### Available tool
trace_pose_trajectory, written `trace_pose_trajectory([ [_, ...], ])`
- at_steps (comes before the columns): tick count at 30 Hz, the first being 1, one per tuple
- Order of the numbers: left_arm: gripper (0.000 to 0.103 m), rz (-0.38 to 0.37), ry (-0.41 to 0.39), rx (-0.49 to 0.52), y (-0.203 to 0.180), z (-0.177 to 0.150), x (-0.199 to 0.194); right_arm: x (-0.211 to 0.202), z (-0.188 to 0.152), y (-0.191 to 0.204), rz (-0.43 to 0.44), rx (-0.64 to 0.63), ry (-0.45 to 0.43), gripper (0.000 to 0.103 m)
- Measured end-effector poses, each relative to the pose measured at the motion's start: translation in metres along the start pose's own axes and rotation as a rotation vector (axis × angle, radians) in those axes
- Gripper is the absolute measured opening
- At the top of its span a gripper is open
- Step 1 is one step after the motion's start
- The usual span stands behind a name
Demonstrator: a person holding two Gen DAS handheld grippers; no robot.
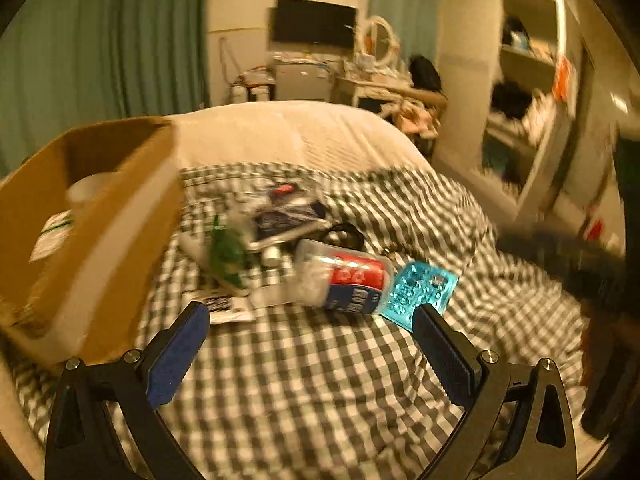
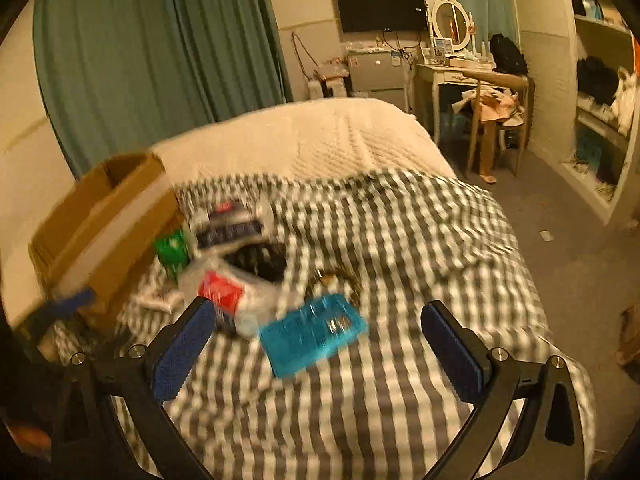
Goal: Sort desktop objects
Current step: 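Grasp the floss container with the left tool while the right tool grasps the blister pack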
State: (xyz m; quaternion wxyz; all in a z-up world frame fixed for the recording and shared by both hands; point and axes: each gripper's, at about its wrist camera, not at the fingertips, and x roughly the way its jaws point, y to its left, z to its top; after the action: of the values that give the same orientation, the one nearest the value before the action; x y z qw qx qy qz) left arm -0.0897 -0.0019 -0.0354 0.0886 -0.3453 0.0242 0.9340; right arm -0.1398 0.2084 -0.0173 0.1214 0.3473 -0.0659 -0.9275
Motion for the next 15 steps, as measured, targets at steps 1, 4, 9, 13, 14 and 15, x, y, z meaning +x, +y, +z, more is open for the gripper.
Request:
trace_pose_trajectory([
  [1,0.103,0.001,-0.005,0.021,-0.007,0.001,0.011,0.006,0.001,-0.005,0.019,0.021,0.001,0.103],
  [4,0.103,0.001,-0.005,0.048,-0.019,0.003,0.037,0.023,-0.007,-0.019,0.047,0.046,0.024,0.103],
  [9,0.103,0.057,0.003,0.070,-0.026,0.006,0.078,0.048,-0.017,-0.038,0.047,0.081,0.077,0.103],
  [13,0.103,0.082,0.037,0.078,-0.022,0.005,0.103,0.053,-0.018,-0.041,0.074,0.102,0.073,0.103],
  [14,0.103,0.090,0.049,0.078,-0.020,0.006,0.109,0.054,-0.019,-0.041,0.068,0.098,0.075,0.103],
  [15,0.103,0.086,0.053,0.074,-0.019,0.006,0.113,0.055,-0.019,-0.041,0.063,0.093,0.078,0.103],
])
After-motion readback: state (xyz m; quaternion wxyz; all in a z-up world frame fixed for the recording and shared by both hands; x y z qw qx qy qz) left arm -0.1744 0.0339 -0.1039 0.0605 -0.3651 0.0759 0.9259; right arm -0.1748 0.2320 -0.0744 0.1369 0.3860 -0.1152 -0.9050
